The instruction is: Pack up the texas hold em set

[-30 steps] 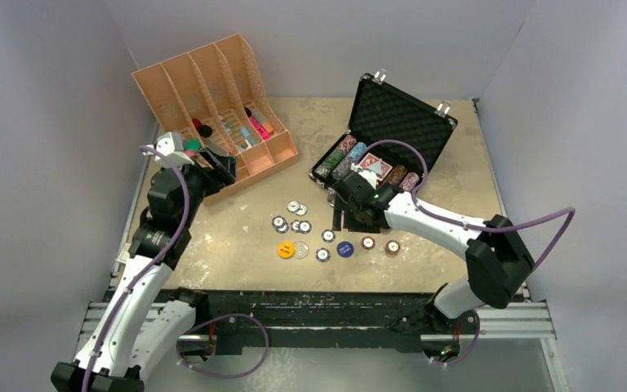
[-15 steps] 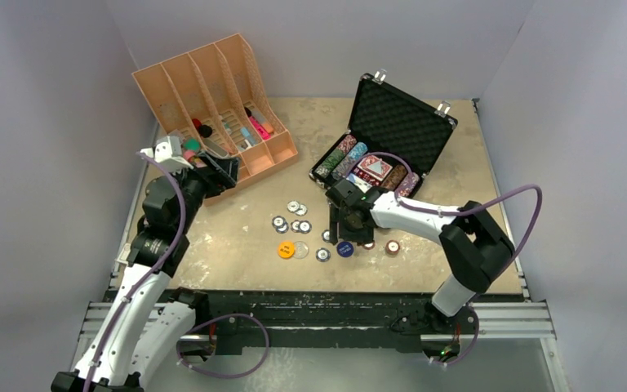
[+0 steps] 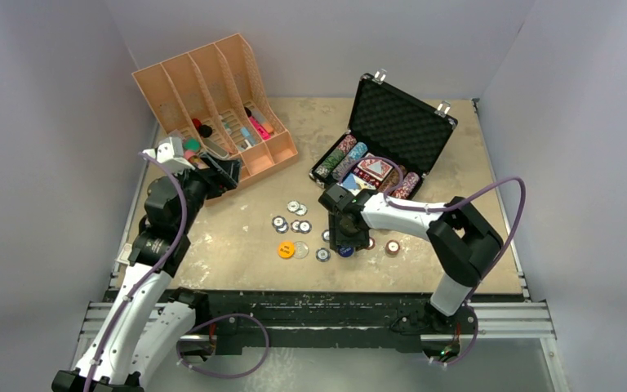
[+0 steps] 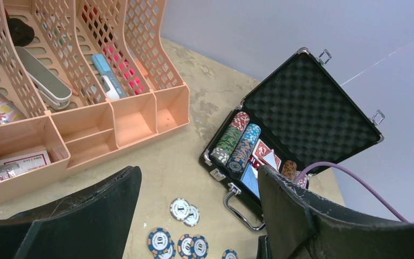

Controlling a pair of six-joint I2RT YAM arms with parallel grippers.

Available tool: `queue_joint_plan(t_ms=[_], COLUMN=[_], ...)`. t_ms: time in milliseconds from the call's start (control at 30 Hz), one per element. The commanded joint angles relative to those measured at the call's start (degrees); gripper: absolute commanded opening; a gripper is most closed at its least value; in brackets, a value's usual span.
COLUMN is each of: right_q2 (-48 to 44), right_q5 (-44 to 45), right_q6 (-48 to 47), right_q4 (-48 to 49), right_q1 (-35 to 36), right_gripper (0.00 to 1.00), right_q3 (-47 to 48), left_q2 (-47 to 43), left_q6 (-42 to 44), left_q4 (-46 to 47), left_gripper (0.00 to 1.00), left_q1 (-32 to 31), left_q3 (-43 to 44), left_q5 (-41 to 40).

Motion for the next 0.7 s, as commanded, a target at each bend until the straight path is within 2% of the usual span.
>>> queue_joint_plan(t_ms=[0,100,300,500,667], right_q2=[2.19,2.77,5.75,6.12,3.36], right_q5=[0.87,2.20,3.81,4.90,6.33], right_q6=[2.16,2.96,3.53,3.53,4.67], right_q4=[0.74,1.64,2.52,1.36,-0.53], right_q1=[0.37,0.37,0.37,0.37,0.37], right_gripper=[0.59,0.58,0.63,0.47,0.46], right_q3=[-0.90,-1.71,-1.87,-1.84,-0.35], left_q2=[-0.71,-0.58,-0.44,-0.28,-0.12], left_q6=[-0.43,-0.52,-0.56,-0.51,-0.67], left_q4=[2.87,2.83,2.87,2.74,2.76], left_gripper=[0.79,0.79,0.79,0.79,0.79], left_q1=[-0.28,-0.28,-0.28,-0.28,-0.28], left_q3=[0.00,0.03,0.04,-0.04,-0.05], left_q5=[-0.26,-0.41,-0.59,-0.61,-0.78])
